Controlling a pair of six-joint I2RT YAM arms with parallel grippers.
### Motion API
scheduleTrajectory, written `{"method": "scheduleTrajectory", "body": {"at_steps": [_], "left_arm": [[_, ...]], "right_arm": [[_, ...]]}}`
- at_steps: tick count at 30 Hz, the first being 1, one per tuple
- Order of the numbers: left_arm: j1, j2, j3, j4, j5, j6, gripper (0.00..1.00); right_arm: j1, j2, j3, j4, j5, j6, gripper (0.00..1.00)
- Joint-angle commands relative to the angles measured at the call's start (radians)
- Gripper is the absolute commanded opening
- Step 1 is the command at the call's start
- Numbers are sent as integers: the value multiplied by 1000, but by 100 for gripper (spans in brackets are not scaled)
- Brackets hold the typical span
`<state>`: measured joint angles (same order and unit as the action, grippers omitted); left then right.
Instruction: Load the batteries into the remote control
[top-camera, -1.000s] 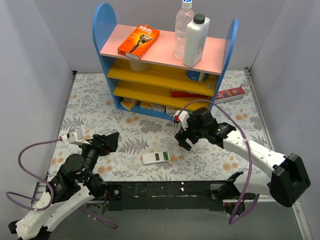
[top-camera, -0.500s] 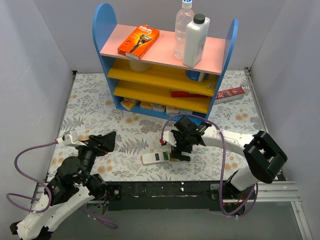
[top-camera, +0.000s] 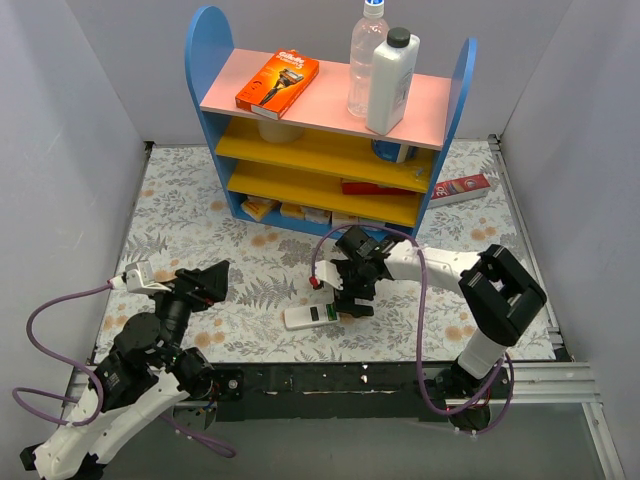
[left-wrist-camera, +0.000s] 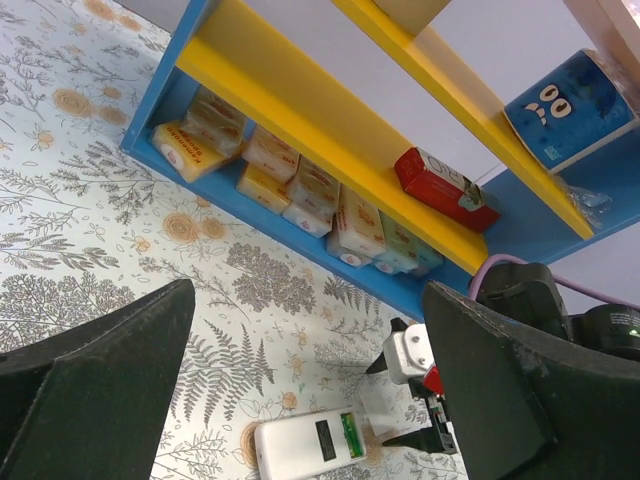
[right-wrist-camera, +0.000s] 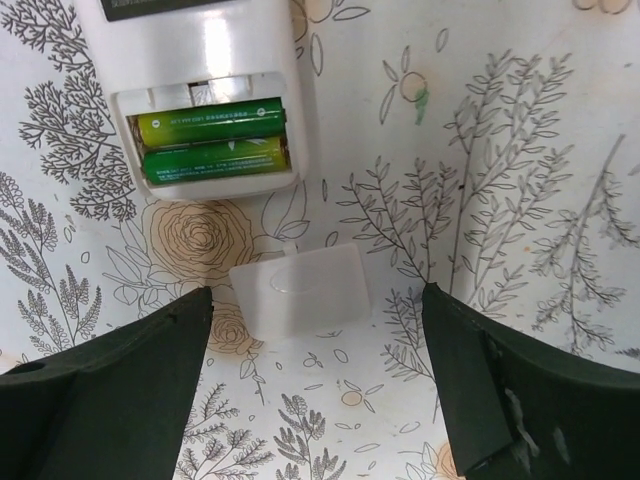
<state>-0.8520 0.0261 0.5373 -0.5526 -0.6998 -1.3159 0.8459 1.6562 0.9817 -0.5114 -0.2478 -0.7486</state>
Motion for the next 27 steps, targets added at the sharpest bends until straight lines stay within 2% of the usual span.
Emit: {"method": "scheduleTrajectory", "body": {"at_steps": [1,7,15,23,27], "left_arm": [[10,14,-7,13,-27,12,98],[18,23,-5,10,-27,10,98],[24,34,-7,8,-24,12,98],[28,37,-5,10,-21,14,98],[28,37,-5,10,-20,14,98]], "right_arm": [[5,40,49,-70,-42,-34,90],[30,74,52,-101,-8,-17,85],[77,47,8,-107,82,21,81],[90,28,-26,-111,99,54,77],[91,30,-31,-115,113,66,70]]}}
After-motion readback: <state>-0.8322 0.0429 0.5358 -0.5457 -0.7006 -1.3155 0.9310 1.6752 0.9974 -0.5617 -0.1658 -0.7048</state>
